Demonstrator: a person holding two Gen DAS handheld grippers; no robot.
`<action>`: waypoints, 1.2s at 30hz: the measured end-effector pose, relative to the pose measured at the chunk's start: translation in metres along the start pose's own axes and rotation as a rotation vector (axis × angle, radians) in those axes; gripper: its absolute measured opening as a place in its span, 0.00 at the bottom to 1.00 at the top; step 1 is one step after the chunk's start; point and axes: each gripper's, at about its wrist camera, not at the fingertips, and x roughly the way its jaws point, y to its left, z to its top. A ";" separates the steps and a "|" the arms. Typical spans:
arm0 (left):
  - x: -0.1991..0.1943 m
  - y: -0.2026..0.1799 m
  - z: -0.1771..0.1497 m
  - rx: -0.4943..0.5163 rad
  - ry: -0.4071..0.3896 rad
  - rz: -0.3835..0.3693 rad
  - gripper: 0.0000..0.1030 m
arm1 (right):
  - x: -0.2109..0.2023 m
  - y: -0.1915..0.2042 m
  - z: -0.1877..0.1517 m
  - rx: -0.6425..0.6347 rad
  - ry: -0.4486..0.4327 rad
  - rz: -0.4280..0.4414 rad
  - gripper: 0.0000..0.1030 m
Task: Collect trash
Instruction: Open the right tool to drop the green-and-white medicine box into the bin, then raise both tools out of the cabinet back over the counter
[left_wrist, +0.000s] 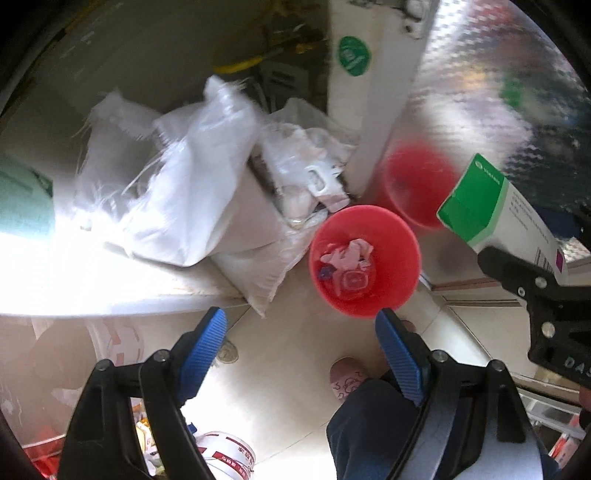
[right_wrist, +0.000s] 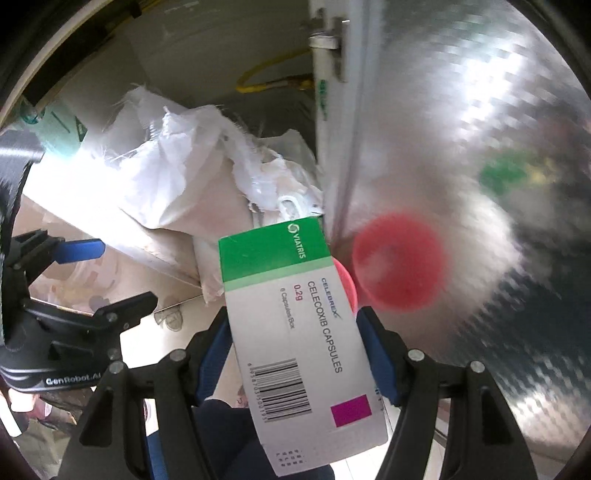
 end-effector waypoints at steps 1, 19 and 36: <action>0.001 0.003 -0.001 -0.011 0.000 0.001 0.79 | 0.003 0.003 0.001 -0.022 -0.003 -0.002 0.64; -0.028 0.027 -0.014 -0.073 -0.006 0.008 0.79 | -0.013 0.025 0.010 -0.134 -0.029 -0.052 0.91; -0.205 0.030 -0.014 -0.046 -0.121 0.016 0.79 | -0.170 0.050 0.020 -0.058 -0.116 -0.031 0.93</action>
